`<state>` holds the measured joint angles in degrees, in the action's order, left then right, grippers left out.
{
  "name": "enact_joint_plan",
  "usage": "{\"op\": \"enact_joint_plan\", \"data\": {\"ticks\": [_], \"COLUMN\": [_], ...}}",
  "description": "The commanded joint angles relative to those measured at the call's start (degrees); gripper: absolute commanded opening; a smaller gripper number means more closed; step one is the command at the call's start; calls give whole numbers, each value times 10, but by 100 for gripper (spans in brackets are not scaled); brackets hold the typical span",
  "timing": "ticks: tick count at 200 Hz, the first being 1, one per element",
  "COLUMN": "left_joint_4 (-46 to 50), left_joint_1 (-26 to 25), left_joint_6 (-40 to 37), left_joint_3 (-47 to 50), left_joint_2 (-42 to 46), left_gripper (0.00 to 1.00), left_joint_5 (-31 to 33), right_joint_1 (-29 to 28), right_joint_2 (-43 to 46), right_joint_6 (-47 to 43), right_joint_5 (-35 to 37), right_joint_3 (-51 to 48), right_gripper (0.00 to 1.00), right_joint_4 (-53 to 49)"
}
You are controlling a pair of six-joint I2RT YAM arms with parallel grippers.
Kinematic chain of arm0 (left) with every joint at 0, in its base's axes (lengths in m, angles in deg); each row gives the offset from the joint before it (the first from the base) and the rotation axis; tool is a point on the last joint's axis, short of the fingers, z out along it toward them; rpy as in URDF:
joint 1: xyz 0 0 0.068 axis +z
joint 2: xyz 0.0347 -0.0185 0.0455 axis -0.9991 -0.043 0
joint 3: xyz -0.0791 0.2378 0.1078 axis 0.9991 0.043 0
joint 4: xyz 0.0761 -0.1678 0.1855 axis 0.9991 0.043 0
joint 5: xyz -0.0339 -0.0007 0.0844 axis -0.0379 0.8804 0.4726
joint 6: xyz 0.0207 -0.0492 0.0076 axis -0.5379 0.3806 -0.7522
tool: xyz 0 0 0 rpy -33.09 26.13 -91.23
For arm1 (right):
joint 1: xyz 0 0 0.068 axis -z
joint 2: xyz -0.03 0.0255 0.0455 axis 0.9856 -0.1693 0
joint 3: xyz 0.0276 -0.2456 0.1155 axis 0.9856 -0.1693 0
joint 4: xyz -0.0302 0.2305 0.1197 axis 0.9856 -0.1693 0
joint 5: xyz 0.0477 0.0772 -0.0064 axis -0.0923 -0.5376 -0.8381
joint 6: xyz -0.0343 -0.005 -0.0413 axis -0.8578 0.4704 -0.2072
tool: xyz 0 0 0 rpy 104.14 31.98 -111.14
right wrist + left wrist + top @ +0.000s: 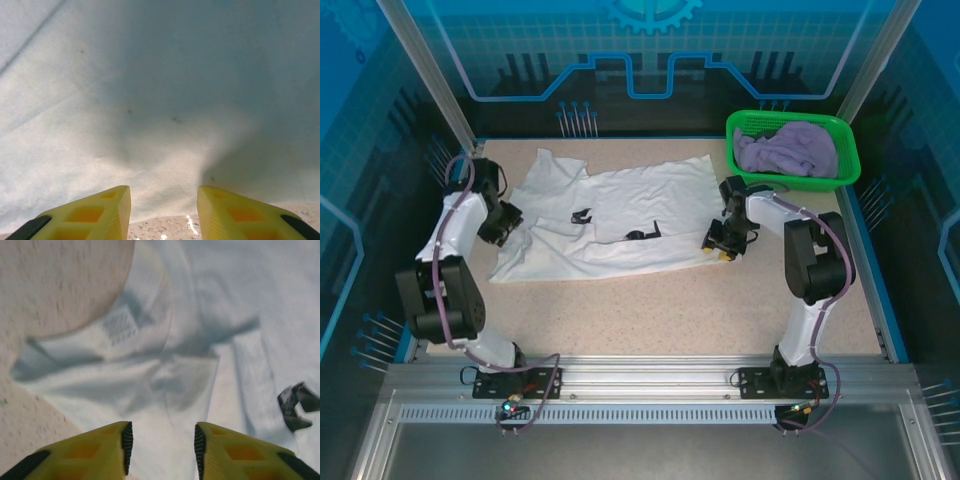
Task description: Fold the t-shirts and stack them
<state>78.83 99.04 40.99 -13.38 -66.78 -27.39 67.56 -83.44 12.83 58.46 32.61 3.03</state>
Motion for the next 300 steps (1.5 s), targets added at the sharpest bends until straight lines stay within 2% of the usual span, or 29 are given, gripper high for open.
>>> {"op": "enact_joint_plan", "data": {"ticks": [1,15,35,47,70,100,127,148,183,208,222,239,252,267,300], "left_joint_4": [-71,-108,-97,-59,-10,-9,11,31,62,36,14,-7,-21,-27,-8], "left_joint_1": [13,15,20,25,50,102,117,129,119,55,3,-34,-38,-39,-54], "left_joint_6": [66,72,65,72,104,107,101,108,118,68,19,-30,-52,-83,-150], "left_joint_3": [93,120,139,150,202,256,256,252,176,75,10,-59,-96,-131,-181], "left_joint_2": [-5,-13,-44,-53,-21,19,26,51,121,86,37,-33,-83,-145,-232], "left_gripper": [37,38,36,36,45,45,45,45,57,70,74,74,71,68,66], "left_joint_5": [-111,-124,-93,-46,19,12,17,19,25,0,-16,-54,-105,-149,-134], "right_joint_1": [8,9,17,27,45,51,53,54,39,-8,-48,-96,-132,-171,-235], "right_joint_2": [-1,-9,-23,-31,-30,-6,14,41,108,126,100,36,-27,-98,-225], "right_joint_6": [8,10,20,30,51,68,86,98,109,68,29,-11,-30,-47,-48], "right_joint_5": [0,-1,4,11,19,8,-1,-6,21,49,24,-49,-98,-118,-122], "right_joint_3": [4,6,4,0,-19,-54,-85,-112,-118,-50,11,93,162,252,405], "right_gripper": [41,40,40,40,39,39,40,44,49,49,49,49,49,49,50], "right_joint_4": [0,-1,-7,-19,-34,-28,-31,-27,-19,-2,23,52,53,36,1]}}
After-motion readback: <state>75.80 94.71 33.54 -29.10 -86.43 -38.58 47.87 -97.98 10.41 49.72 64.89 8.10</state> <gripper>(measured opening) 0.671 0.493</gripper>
